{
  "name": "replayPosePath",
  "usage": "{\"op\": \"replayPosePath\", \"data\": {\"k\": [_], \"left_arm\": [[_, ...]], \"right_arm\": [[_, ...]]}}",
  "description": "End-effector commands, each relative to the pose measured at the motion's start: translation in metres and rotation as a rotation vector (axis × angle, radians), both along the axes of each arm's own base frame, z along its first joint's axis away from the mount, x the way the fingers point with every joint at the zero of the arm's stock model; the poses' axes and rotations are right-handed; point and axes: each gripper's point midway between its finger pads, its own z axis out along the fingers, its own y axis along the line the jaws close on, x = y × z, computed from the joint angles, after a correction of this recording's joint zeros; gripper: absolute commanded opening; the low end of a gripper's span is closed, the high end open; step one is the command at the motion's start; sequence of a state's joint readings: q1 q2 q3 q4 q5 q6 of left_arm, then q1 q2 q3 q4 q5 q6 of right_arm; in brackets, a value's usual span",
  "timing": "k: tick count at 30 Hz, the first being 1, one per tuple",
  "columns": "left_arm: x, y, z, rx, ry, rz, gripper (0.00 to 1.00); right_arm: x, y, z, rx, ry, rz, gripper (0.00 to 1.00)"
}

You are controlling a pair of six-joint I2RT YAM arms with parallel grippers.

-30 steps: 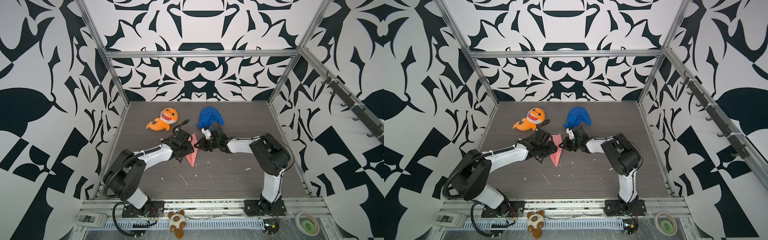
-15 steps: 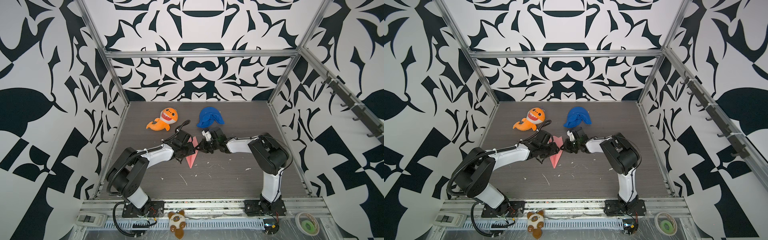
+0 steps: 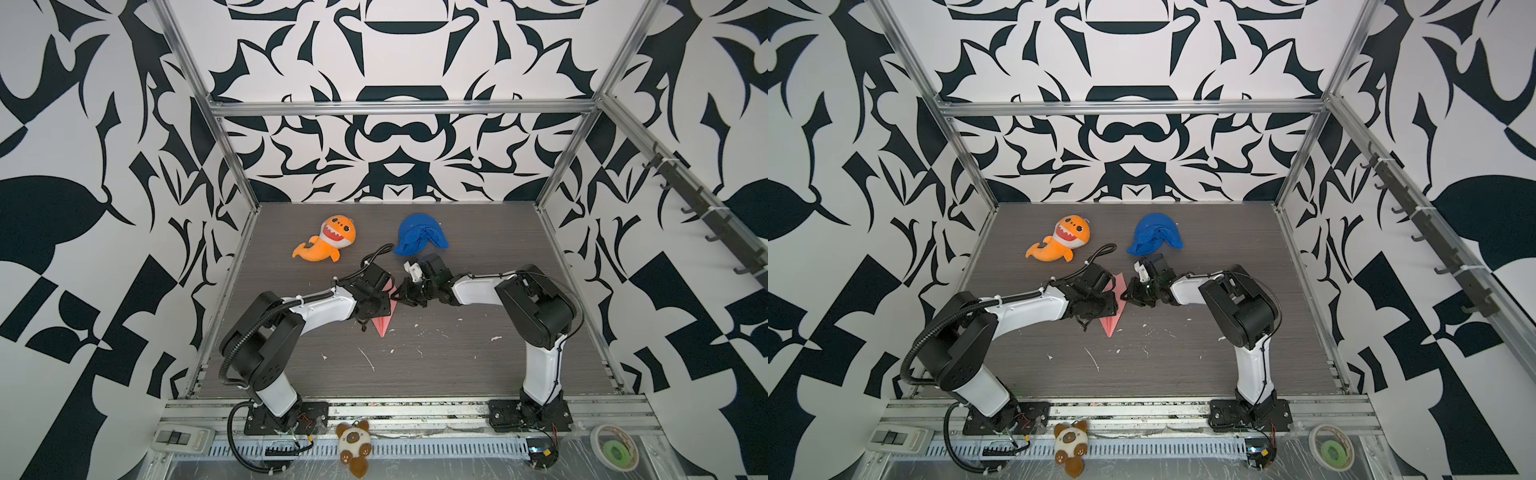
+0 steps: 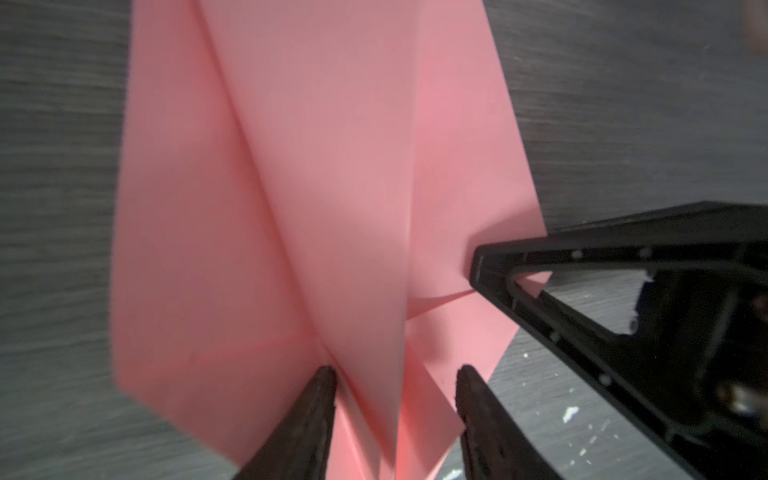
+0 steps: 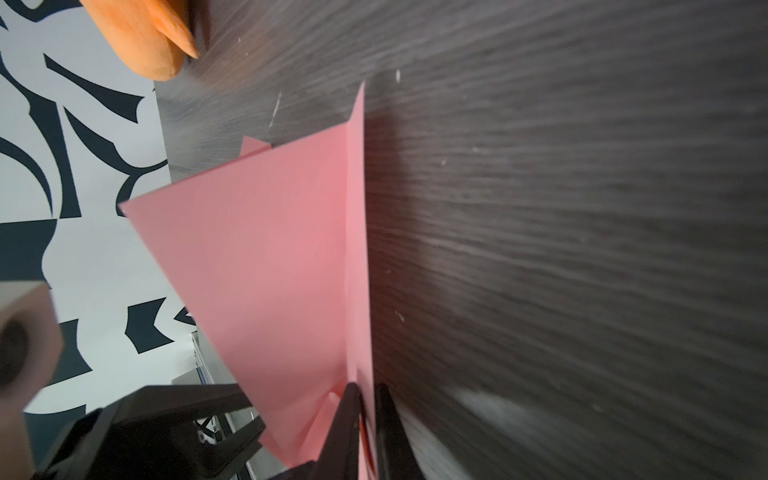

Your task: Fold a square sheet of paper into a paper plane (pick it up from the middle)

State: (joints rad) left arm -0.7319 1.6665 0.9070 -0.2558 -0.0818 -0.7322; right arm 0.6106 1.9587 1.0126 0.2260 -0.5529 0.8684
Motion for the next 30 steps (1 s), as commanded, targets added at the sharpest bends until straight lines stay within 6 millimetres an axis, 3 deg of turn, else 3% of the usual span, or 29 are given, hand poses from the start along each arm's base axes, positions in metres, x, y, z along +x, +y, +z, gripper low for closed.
{"op": "replayPosePath", "data": {"k": [1, 13, 21, 25, 30], "left_arm": [[-0.003, 0.006, -0.006, 0.085, 0.014, -0.013, 0.48], [0.000, 0.021, -0.006, 0.158, -0.001, 0.046, 0.33], [0.002, 0.022, -0.010, 0.174, 0.016, 0.074, 0.24], [0.004, 0.023, -0.002, 0.179, 0.003, 0.079, 0.18], [0.005, 0.019, 0.015, 0.139, -0.025, 0.073, 0.11]], "right_arm": [[0.008, 0.005, 0.012, 0.007, -0.038, 0.002, 0.13], [0.009, 0.006, 0.013, 0.010, -0.037, 0.006, 0.14], [0.010, 0.002, 0.020, -0.002, -0.053, 0.001, 0.28], [0.016, -0.012, 0.029, -0.045, -0.102, -0.037, 0.40], [0.025, -0.050, 0.042, -0.144, -0.186, -0.141, 0.50]]}}
